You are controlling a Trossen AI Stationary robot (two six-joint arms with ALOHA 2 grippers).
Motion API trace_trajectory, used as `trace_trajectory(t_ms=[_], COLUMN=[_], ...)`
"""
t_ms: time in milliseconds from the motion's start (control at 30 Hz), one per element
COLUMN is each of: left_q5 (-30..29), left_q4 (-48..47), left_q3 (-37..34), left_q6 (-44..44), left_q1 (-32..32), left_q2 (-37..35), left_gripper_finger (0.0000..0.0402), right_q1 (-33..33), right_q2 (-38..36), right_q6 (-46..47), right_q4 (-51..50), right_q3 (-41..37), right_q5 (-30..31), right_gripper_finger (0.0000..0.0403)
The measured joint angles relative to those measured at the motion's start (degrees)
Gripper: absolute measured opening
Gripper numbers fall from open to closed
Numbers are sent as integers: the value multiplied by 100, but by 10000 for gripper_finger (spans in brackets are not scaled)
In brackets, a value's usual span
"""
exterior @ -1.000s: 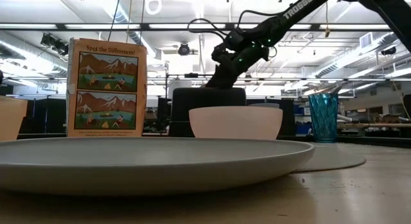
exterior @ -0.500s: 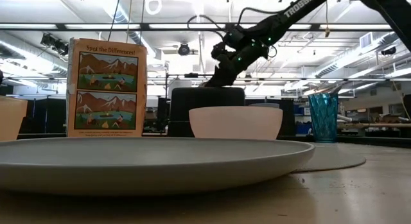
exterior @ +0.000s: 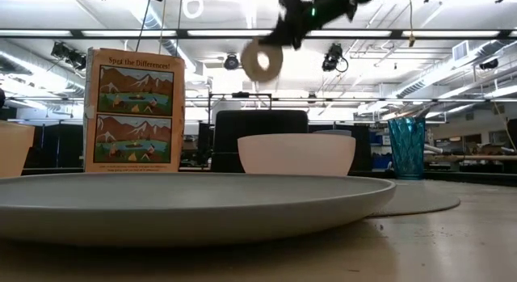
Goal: Arrange a breakfast setting
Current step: Put the toasted bagel from the toaster on the blue plate
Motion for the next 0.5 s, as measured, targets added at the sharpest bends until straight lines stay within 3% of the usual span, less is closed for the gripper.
trace_trajectory(t_ms=[233,500], left_q5=[75,1216], left_q4=[8,31], left_q3=[0,0], left_q6=[216,435], left_q1=[62,-78], left_q2=[-43,-164], left_gripper_finger=[153,153], right_q1=[1481,3635], right_q2=[-502,-182], right_q6=[1261,3331], right_q4=[-17,-41], right_q3=[2,7], right_q5=[504,2105], right_gripper_finger=[43,42])
